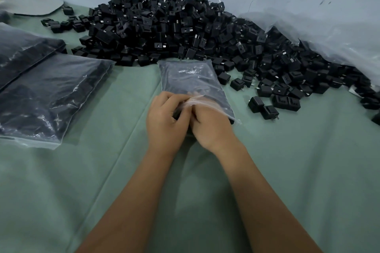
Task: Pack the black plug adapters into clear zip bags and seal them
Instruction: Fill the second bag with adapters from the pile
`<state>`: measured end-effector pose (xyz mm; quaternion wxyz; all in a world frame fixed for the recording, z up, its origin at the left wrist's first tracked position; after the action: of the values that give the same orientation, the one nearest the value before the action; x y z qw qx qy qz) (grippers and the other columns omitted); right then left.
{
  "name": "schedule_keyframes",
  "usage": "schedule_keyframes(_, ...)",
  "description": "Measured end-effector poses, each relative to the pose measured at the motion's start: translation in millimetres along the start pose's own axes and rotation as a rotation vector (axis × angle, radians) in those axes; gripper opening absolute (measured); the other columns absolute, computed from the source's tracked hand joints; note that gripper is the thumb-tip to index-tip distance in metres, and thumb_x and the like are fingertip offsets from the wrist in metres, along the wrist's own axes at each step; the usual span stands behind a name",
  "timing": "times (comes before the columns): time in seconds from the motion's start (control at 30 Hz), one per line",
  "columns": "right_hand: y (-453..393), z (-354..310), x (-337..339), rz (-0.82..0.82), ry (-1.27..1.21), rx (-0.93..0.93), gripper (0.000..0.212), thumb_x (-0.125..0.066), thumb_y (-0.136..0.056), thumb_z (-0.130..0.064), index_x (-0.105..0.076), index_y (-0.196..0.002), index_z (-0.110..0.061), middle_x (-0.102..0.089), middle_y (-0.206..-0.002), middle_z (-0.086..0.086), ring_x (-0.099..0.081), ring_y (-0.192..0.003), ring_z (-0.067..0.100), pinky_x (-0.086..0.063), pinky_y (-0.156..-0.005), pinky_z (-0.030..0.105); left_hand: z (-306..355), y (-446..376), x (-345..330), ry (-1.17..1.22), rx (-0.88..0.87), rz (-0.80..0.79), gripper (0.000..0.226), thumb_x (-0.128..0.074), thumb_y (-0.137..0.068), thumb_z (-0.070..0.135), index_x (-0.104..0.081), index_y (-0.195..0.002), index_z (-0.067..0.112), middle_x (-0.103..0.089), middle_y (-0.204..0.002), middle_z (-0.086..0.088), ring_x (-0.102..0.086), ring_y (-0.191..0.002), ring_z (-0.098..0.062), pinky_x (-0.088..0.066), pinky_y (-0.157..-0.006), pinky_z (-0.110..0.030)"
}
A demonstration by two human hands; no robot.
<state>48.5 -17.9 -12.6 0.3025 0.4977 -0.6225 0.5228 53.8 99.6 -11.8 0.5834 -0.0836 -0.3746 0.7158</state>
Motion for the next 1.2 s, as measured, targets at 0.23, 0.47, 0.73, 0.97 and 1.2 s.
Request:
schedule_keyframes(0.23, 33, 11, 44, 0.74, -0.19, 0.115, 0.021, -0.048, -0.073, 0.003, -0.069, -0.073, -0.002, -0.064, -0.071, 0.007, -0.057, -0.065, 0.024, -0.045, -0.058, 0.034, -6, 0, -2, 0.027, 0.081, -0.051, 0.012, -0.06, -0.086, 0.023, -0.07, -0.088, 0.018, -0.062, -0.084, 0.006, -0.055, -0.08, -0.011, -0.045, -0.073, -0.028)
schedule_keyframes(0.47, 40, 100, 36, 0.521, -0.135, -0.742, 0.052, -0.049, -0.088, -0.008, -0.047, -0.139, -0.018, -0.038, -0.144, 0.014, -0.036, -0.128, 0.03, -0.029, -0.107, 0.04, -18, 0, -7, 0.033, 0.231, -0.115, 0.011, -0.063, -0.088, 0.021, -0.067, -0.079, 0.026, -0.065, -0.079, 0.011, -0.057, -0.077, -0.002, -0.043, -0.069, -0.018)
schedule_keyframes(0.73, 39, 100, 21, 0.378, -0.198, -0.707, 0.036, -0.063, -0.082, -0.012, -0.062, -0.116, -0.023, -0.053, -0.116, 0.0, -0.049, -0.108, 0.022, -0.044, -0.095, 0.034, -19, 0, -8, 0.052, 0.313, -0.163, 0.011, -0.063, -0.09, 0.021, -0.07, -0.082, 0.019, -0.066, -0.079, 0.006, -0.06, -0.078, -0.011, -0.047, -0.072, -0.028)
schedule_keyframes(0.97, 45, 34, 45, 0.8, -0.429, -0.205, 0.047, -0.066, -0.072, -0.007, -0.062, -0.119, -0.004, -0.043, -0.11, 0.001, -0.053, -0.097, 0.015, -0.047, -0.089, 0.019, -19, -2, -8, 0.038, 0.319, -0.163, 0.011, -0.063, -0.09, 0.021, -0.071, -0.083, 0.017, -0.068, -0.08, 0.003, -0.06, -0.078, -0.013, -0.048, -0.073, -0.032)
schedule_keyframes(1.2, 39, -22, 17, 0.396, -0.179, 0.123, 0.038, -0.058, -0.062, -0.017, -0.065, -0.097, -0.007, -0.055, -0.099, 0.007, -0.049, -0.091, 0.023, -0.043, -0.08, 0.031, -15, 0, 0, 0.211, 0.367, -0.053, 0.008, -0.067, -0.088, 0.017, -0.072, -0.083, 0.018, -0.07, -0.083, 0.002, -0.064, -0.08, -0.011, -0.051, -0.074, -0.03)
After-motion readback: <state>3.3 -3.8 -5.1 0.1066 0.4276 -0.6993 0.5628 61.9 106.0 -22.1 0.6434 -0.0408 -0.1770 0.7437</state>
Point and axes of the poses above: each hand's wrist, its own y-axis away from the middle knuckle, its own x-axis out of the back of the hand, z = x × y, the point moved 4 cm from there along -y, towards the middle knuckle
